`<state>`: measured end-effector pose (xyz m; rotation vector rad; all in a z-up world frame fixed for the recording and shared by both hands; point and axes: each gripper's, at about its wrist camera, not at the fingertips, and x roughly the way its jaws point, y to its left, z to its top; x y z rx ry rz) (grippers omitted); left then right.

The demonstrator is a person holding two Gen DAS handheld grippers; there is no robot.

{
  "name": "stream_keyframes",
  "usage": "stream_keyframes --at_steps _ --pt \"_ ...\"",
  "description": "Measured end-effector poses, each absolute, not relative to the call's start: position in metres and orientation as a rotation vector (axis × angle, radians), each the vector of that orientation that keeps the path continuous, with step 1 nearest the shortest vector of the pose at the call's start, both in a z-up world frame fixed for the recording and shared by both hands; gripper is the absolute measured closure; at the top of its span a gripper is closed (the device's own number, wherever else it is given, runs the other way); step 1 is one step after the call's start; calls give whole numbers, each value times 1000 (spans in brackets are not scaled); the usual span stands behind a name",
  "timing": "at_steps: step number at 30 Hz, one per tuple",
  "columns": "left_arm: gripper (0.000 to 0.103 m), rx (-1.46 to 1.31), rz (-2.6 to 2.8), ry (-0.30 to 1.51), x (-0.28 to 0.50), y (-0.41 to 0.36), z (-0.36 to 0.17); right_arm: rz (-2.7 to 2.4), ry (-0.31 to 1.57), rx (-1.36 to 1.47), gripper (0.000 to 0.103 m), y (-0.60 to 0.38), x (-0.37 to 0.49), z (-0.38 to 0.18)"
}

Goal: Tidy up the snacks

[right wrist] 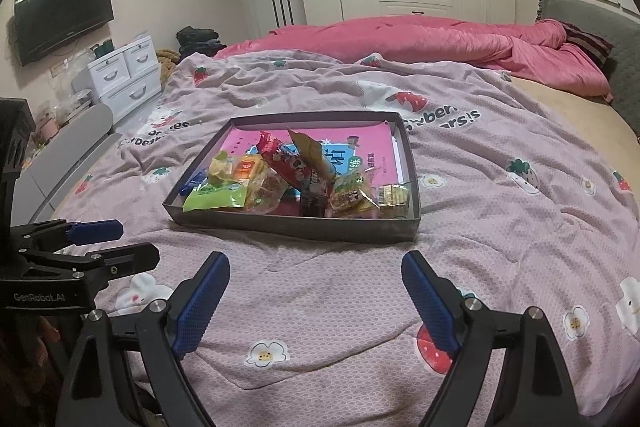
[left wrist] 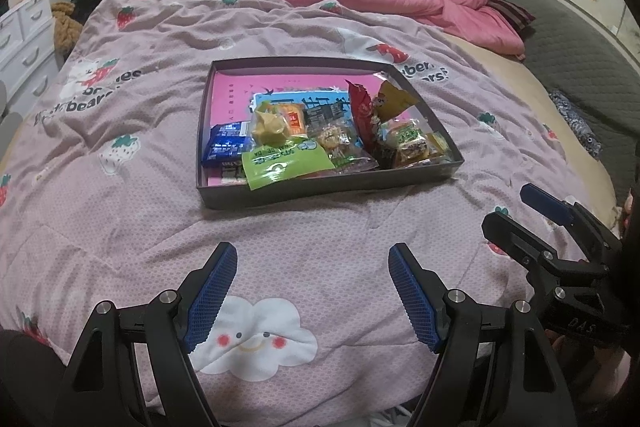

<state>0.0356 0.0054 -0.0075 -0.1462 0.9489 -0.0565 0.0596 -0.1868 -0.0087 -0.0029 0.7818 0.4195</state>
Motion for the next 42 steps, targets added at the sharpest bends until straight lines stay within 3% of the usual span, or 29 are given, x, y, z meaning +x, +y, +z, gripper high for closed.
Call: stream_keyframes --at_steps 42 --pt "24 -125 -33 934 36 5 -2 418 785 -4 15 -188 60 -10"
